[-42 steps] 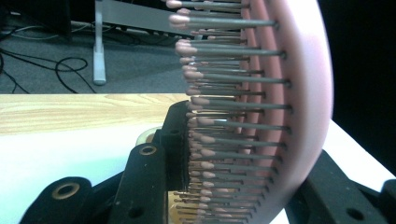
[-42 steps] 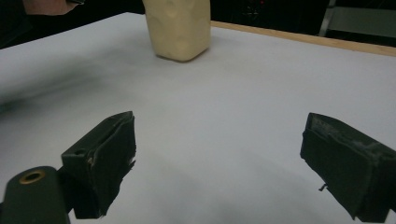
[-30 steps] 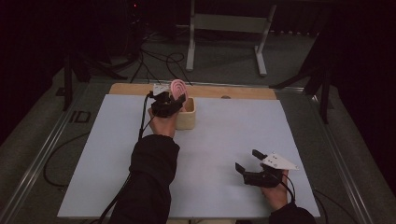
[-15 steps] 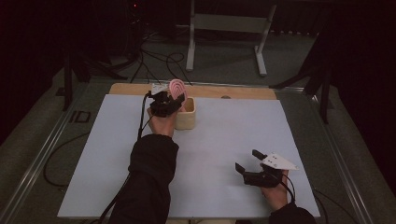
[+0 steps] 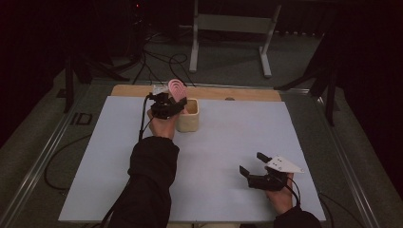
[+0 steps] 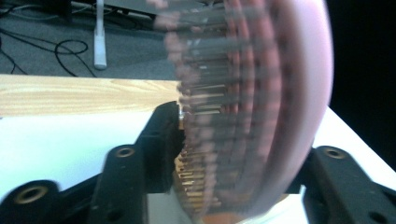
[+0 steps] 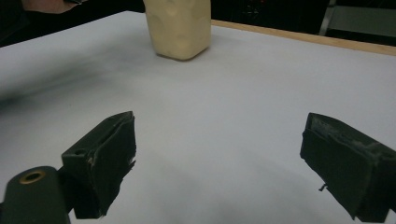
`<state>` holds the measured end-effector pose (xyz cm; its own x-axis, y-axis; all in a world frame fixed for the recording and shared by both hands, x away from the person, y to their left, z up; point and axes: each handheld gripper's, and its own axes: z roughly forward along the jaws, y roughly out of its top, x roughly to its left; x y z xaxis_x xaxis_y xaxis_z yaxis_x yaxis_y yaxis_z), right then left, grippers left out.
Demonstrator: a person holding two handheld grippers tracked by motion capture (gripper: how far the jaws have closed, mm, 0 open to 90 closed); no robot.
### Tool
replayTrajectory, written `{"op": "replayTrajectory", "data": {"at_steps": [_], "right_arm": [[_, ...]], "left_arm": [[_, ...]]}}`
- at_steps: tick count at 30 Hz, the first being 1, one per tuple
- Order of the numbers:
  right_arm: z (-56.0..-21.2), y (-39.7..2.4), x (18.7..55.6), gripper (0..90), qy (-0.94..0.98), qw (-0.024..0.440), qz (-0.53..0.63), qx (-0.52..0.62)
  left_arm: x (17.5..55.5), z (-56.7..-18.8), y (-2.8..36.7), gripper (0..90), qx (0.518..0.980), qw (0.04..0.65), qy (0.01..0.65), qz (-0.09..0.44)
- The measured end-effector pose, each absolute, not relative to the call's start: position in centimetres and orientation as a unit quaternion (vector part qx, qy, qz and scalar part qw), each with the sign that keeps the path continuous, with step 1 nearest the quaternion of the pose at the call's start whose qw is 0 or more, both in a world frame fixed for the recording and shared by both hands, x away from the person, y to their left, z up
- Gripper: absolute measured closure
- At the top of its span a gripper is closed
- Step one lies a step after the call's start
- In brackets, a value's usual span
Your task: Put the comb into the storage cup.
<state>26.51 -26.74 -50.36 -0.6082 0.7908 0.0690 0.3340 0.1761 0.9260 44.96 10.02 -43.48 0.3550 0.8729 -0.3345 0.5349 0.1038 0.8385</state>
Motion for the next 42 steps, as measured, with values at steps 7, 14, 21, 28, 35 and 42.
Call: {"op": "replayTrajectory", "data": {"at_steps": [7,14,21,28,35,42], "right_arm": [[-50.4,-26.7,26.5,10.4,0.734,0.222,0.515,0.383],[-50.4,-26.7,26.5,10.4,0.735,0.221,0.515,0.382],[-50.4,-26.7,26.5,10.4,0.734,0.221,0.515,0.383],[-50.4,-26.7,26.5,10.4,0.734,0.22,0.515,0.383],[-50.4,-26.7,26.5,10.4,0.734,0.221,0.515,0.384],[-50.4,-26.7,26.5,10.4,0.734,0.22,0.515,0.383]], "left_arm": [[45.0,-43.9,10.0,31.5,0.648,0.492,0.555,0.172],[45.0,-44.0,10.0,15.3,0.653,0.48,0.556,0.183],[45.0,-44.3,9.8,6.7,0.667,0.465,0.551,0.189],[44.7,-44.1,9.7,0.5,0.677,0.452,0.544,0.204],[44.1,-44.0,10.4,0.2,0.676,0.459,0.543,0.194],[43.3,-44.4,11.1,0.2,0.686,0.453,0.533,0.2]]}}
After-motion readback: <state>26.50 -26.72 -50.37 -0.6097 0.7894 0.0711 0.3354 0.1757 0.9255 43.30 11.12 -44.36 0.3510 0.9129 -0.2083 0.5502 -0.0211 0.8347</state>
